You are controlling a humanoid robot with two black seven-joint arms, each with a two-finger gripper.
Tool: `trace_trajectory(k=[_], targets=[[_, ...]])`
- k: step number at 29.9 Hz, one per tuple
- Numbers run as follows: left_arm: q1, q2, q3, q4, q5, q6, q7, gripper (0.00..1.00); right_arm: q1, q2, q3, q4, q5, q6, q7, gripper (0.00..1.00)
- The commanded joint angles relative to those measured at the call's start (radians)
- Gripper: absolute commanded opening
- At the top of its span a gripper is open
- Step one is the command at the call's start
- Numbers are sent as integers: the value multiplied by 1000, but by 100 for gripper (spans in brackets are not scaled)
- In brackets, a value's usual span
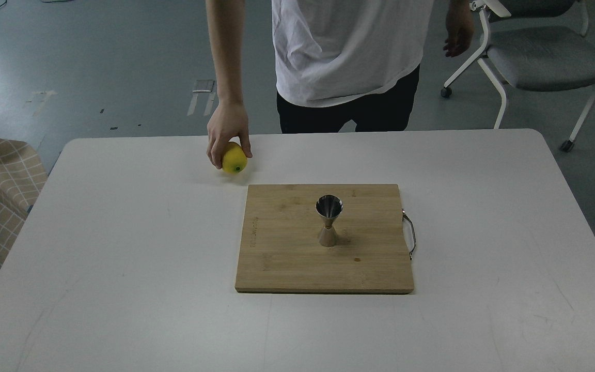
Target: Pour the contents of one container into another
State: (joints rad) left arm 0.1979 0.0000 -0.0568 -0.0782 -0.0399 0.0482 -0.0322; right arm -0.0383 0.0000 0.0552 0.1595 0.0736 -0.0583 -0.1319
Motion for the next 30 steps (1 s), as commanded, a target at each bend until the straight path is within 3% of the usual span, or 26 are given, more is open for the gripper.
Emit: trace_trajectory(k=[1,30], targets=[[0,0,0,0,0,1,0,99,0,0,0,0,0,0,0,100],[0,0,0,0,0,1,0,99,0,0,0,0,0,0,0,100]])
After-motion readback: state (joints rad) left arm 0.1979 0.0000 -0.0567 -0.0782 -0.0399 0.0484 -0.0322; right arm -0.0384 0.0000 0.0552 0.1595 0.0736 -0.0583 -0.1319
